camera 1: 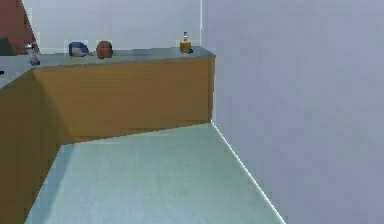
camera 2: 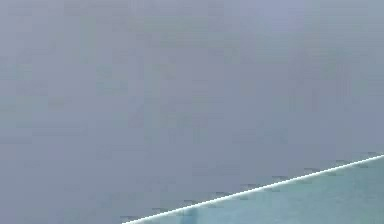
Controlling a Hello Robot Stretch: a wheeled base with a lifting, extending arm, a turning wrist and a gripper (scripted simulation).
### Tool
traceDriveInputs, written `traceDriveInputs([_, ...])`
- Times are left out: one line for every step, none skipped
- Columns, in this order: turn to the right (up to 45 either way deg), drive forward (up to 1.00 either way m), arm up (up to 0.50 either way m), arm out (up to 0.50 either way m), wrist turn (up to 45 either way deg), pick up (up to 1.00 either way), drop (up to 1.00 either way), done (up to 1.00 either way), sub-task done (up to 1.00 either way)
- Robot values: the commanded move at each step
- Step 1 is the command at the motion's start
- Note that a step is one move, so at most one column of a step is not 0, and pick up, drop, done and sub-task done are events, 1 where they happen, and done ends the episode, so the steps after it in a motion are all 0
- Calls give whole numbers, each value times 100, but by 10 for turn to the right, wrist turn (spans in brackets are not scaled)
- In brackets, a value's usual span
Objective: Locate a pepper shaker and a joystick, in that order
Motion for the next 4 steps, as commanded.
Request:
traceDriveInputs([-180,0,0,0,0,0,0,0,0])
traceDriveInputs([0,100,0,0,0,0,0,0,0])
traceDriveInputs([-60,0,0,0,0,0,0,0,0])
traceDriveInputs([0,65,0,0,0,0,0,0,0])
